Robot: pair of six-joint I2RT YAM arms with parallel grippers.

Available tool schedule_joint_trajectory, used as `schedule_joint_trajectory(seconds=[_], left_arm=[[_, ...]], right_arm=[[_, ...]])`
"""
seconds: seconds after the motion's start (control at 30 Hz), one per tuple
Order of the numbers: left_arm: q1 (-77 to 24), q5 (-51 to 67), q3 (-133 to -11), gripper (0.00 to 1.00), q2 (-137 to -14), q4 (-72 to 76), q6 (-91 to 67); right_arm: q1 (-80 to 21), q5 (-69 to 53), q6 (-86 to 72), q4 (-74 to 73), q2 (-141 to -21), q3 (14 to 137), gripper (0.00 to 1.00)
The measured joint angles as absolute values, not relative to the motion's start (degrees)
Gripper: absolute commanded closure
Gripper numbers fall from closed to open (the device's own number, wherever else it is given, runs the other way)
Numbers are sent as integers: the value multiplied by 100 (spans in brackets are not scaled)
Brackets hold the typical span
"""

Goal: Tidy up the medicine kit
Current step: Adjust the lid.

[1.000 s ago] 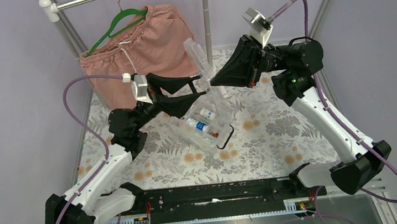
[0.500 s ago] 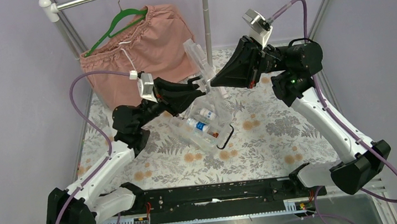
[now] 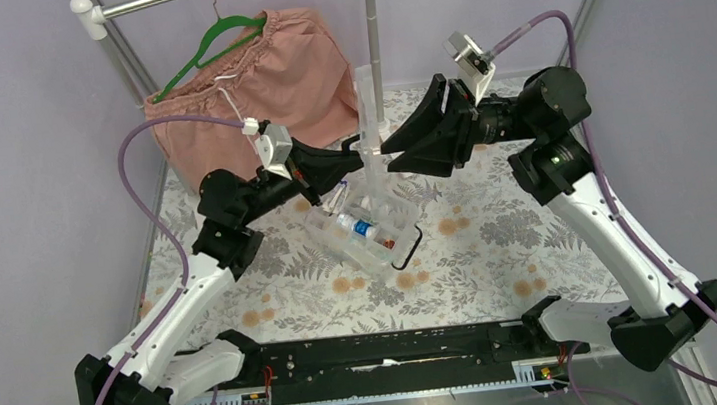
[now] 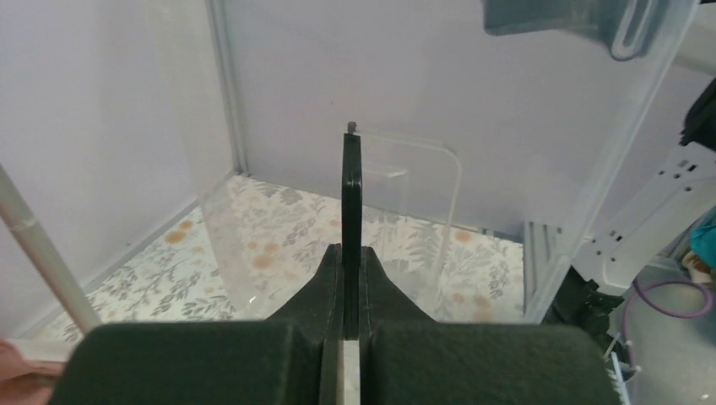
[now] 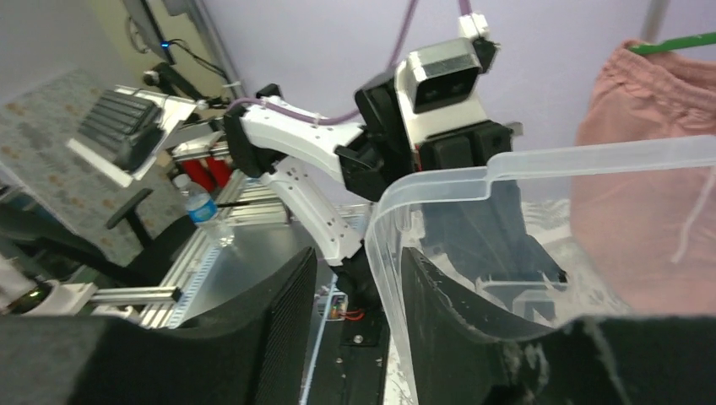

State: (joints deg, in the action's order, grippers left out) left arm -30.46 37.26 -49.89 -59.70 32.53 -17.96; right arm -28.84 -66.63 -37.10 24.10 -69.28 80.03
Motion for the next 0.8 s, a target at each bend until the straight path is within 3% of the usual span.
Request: schedule_joint_trajectory(seconds=[0.37, 0.8], left_arm=[[-3046, 3697, -6827, 100, -6086, -790, 1050], [-3052, 3393, -7583, 100, -6412, -3752, 3616]], right_arm=[[-2884, -4674, -226, -1798, -5918, 8718, 37], [-2884, -4313, 873, -2912, -6147, 9107, 39]])
